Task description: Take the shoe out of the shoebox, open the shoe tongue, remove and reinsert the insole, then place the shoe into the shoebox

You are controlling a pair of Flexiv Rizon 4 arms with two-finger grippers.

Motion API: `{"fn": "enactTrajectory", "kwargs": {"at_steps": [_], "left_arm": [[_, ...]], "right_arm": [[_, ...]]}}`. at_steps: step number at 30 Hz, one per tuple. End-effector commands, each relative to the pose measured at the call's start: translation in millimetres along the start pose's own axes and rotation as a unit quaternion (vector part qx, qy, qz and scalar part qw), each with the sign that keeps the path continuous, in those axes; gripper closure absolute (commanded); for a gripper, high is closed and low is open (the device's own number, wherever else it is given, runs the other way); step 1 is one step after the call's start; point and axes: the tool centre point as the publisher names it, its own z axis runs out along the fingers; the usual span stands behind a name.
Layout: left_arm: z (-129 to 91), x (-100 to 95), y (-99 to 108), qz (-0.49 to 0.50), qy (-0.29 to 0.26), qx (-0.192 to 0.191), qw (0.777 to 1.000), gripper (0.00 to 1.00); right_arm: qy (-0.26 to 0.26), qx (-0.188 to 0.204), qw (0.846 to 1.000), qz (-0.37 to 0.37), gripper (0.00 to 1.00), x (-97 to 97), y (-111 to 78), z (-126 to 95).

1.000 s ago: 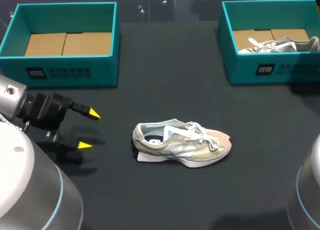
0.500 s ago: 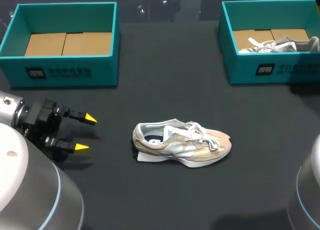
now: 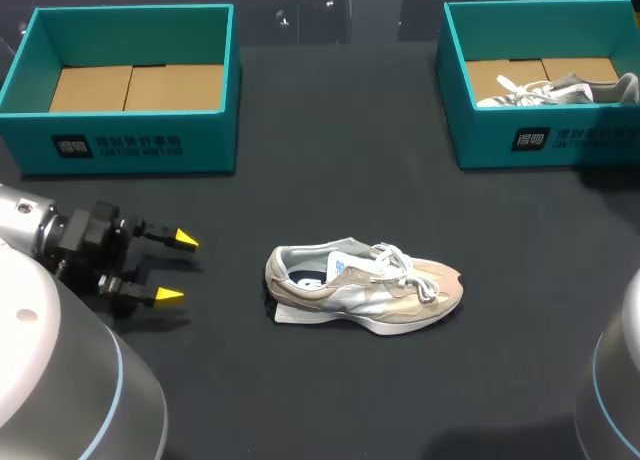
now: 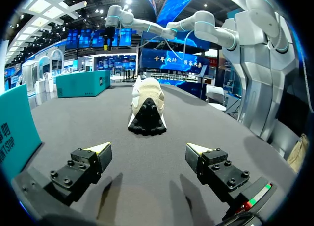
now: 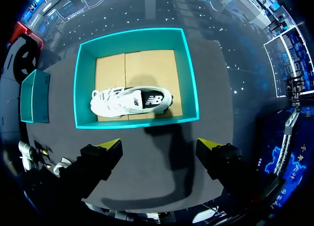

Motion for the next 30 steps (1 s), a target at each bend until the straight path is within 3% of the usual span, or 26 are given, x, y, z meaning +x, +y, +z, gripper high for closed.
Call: {"fn": "enactTrajectory", "kwargs": {"at_steps": [1,30], "left_arm": [[9.2,-0.3,0.8,-0.001,-0.002,0.0,1.0,0.0],[90.2,-4.6,-17.6,-0.02,0.021,0.018,0.999,0.0]], "right_arm": [[0.0,0.0,1.0,0.0,0.0,0.2,-0.3,-0.2],[0.0,0.0,1.0,0.0,0.0,0.2,-0.3,-0.2]]}}
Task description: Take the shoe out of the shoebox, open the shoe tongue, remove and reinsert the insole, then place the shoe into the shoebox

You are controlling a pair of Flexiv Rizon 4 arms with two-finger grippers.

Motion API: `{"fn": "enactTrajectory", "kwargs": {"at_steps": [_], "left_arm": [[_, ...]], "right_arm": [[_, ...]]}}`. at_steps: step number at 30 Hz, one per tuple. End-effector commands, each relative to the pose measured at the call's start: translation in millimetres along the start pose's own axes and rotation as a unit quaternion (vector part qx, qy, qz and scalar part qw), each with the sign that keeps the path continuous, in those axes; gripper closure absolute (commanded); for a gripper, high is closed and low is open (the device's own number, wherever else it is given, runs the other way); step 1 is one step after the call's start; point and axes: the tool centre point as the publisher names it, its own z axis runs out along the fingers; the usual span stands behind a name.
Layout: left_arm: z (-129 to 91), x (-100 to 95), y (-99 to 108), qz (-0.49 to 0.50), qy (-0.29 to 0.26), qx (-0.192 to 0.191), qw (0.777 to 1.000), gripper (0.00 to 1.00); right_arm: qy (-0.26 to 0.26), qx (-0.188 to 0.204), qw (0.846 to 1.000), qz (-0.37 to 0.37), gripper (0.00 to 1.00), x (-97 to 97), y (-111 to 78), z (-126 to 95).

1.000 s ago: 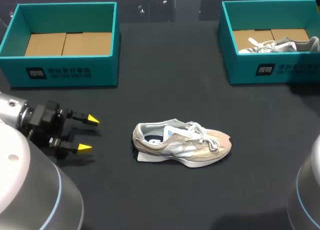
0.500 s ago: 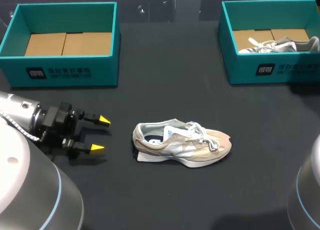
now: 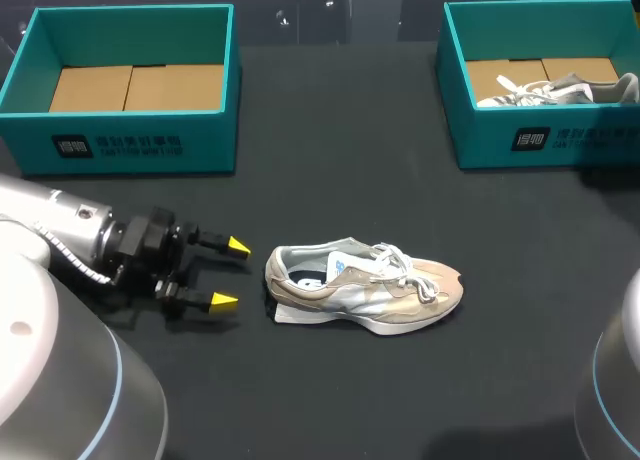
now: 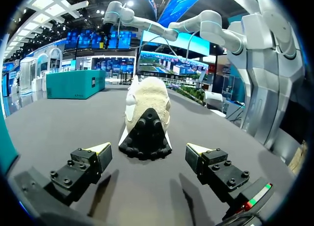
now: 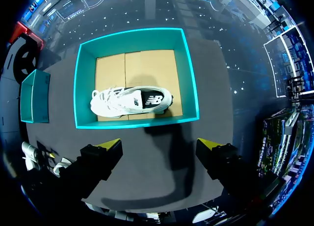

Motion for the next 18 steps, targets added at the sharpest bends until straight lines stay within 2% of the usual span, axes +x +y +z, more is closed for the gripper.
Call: {"fn": "enactTrajectory", "kwargs": {"at_steps": [1,18], "left_arm": [[15.3,-4.3,0.3,-0.003,0.002,-0.001,1.0,0.0],[43.8,1.0,-5.2,-0.01,0.013,0.003,1.0,0.0]], "right_arm": [[0.0,0.0,1.0,0.0,0.0,0.2,-0.3,-0.2],[0.0,0.0,1.0,0.0,0.0,0.2,-0.3,-0.2]]}}
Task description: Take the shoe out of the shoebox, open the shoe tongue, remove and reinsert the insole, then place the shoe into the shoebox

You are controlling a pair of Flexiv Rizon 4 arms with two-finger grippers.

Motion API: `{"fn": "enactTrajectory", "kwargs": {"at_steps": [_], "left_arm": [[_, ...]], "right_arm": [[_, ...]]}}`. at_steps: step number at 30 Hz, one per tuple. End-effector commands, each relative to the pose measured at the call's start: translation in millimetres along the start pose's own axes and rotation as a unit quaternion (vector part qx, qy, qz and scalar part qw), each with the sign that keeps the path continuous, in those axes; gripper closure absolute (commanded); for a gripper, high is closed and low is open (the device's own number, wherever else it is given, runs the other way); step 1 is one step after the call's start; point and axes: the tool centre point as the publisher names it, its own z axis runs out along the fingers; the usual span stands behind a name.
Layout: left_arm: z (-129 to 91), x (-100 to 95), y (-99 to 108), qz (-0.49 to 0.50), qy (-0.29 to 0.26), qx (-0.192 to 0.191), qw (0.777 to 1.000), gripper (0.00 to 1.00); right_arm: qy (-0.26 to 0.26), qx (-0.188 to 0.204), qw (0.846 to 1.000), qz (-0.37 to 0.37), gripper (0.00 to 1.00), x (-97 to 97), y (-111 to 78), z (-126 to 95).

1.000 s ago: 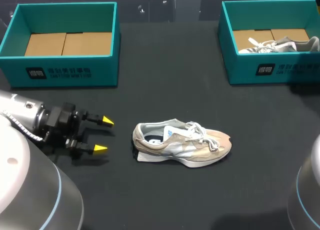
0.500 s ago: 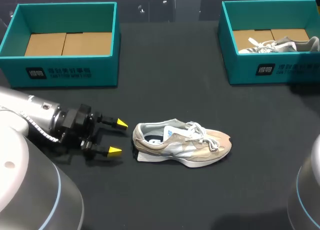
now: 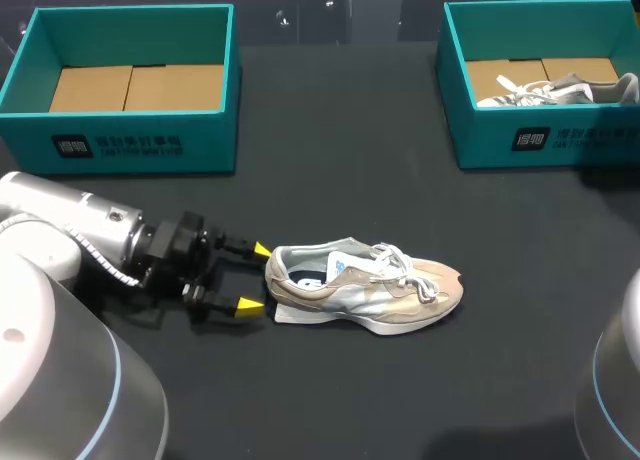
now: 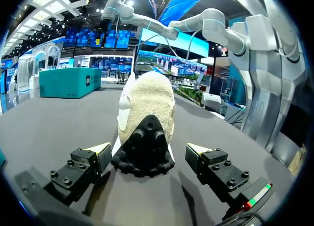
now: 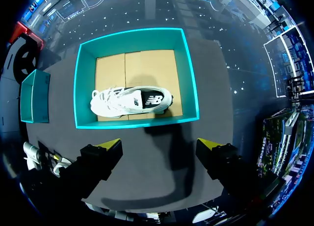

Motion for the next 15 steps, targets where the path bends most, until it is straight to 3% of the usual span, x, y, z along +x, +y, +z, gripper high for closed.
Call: {"fn": "enactTrajectory", "kwargs": {"at_steps": [1,15], "left_arm": [[8.2,-0.1,0.2,0.0,-0.002,0.001,1.0,0.0],[25.7,-1.8,-2.4,-0.009,-0.034,0.012,0.999,0.0]], "right_arm": [[0.0,0.0,1.0,0.0,0.0,0.2,-0.3,-0.2],[0.0,0.0,1.0,0.0,0.0,0.2,-0.3,-0.2]]}}
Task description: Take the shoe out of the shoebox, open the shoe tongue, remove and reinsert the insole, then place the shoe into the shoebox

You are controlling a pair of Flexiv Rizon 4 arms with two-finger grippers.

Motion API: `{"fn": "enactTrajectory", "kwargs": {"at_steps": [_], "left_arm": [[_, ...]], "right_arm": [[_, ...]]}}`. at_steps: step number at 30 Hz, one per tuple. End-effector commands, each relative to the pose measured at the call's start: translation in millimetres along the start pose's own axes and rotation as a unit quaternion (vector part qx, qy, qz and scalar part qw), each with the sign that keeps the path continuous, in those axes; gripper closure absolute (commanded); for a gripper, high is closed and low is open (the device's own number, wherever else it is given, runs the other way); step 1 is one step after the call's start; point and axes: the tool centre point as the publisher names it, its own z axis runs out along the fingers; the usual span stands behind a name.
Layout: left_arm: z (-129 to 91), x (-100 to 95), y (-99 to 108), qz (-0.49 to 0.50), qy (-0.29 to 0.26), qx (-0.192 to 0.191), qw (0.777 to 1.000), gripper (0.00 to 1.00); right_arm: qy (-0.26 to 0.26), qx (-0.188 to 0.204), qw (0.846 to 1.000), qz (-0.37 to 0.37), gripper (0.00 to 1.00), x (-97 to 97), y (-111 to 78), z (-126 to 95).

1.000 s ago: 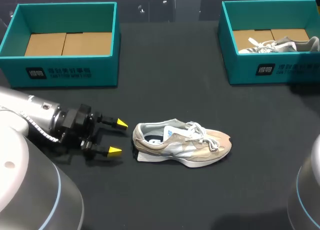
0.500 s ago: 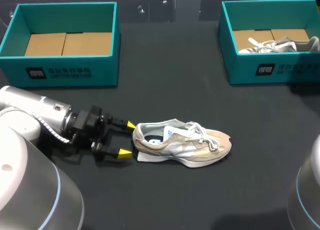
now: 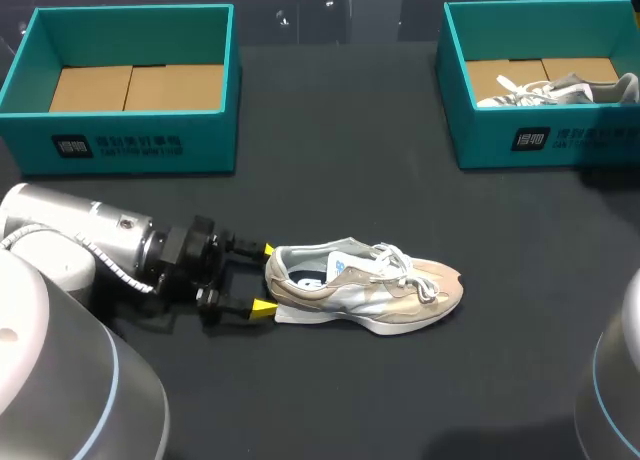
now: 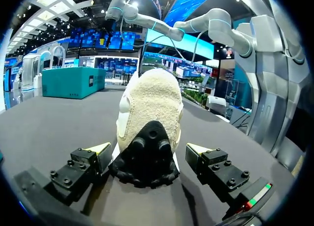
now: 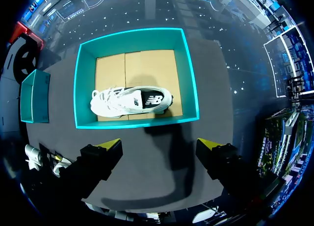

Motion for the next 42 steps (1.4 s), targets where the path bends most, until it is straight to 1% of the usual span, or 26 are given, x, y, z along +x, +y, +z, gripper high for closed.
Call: {"fn": "enactTrajectory", "kwargs": {"at_steps": [1,18,40,41,42], "left_arm": [[8.3,0.9,1.0,0.0,-0.011,0.003,1.0,0.0],[30.3,-4.3,-0.5,0.018,-0.013,0.004,1.0,0.0],[52.6,-7.9,-4.9,0.044,-0.004,0.005,0.999,0.0],[53.5,-8.2,-4.9,0.046,-0.005,0.005,0.999,0.19],[54.2,-8.7,-4.9,0.047,-0.007,0.005,0.999,0.62]], "right_arm": [[0.0,0.0,1.0,0.0,0.0,0.2,-0.2,-0.2],[0.0,0.0,1.0,0.0,0.0,0.2,-0.2,-0.2],[0.0,0.0,1.0,0.0,0.0,0.2,-0.2,-0.2],[0.0,0.0,1.0,0.0,0.0,0.2,-0.2,-0.2],[0.0,0.0,1.0,0.0,0.0,0.2,-0.2,-0.2]]}}
